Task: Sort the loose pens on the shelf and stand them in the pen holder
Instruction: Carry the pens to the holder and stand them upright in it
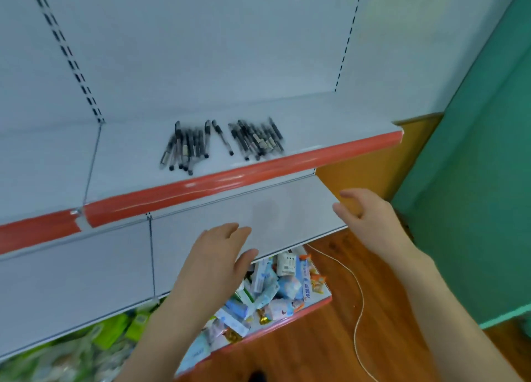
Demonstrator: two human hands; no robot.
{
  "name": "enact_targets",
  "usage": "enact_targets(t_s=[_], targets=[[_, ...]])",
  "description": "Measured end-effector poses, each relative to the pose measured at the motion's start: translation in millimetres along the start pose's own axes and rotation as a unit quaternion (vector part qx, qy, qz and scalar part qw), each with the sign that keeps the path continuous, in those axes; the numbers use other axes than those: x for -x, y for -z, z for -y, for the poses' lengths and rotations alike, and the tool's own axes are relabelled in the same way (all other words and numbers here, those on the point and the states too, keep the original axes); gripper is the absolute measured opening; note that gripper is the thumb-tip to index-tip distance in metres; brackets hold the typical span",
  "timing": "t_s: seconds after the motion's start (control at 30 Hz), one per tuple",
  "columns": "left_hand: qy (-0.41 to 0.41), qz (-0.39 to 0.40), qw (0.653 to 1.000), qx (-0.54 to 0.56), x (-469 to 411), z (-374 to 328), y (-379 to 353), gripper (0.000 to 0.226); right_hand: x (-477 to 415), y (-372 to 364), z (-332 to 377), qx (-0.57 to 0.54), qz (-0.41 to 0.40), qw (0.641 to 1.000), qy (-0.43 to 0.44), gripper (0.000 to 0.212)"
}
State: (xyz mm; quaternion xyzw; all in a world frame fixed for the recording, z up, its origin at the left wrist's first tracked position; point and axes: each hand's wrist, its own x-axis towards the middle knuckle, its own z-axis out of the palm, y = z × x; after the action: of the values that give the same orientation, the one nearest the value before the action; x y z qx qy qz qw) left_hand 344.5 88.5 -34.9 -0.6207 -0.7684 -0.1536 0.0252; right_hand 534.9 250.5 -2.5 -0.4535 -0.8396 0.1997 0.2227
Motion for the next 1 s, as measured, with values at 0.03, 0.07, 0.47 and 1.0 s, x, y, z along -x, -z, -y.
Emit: enact_targets(t_s=[0.03, 0.07, 0.47, 1.0], targets=[[0.01, -0.014, 1.0, 0.002, -9, 3, 0, 0.047, -16, 0, 2, -0.002, 0.002, 1.0, 0.015, 0.037], [0.02, -0.03, 0.999, 0.008, -20, 6, 2, 0.047, -33, 0, 5, -0.005, 0.001, 1.0, 0.029, 0.036], [0.249, -0.148, 0.957, 0.001, -136, 70, 34, 0.037, -179, -23, 24, -0.053, 0.063, 0.988, 0.133, 0.032], [0.455, -0.076, 0.886, 0.042, -220, 63, 15, 0.037, -284, -54, 32, 0.057, 0.219, 0.95, 0.213, 0.024]])
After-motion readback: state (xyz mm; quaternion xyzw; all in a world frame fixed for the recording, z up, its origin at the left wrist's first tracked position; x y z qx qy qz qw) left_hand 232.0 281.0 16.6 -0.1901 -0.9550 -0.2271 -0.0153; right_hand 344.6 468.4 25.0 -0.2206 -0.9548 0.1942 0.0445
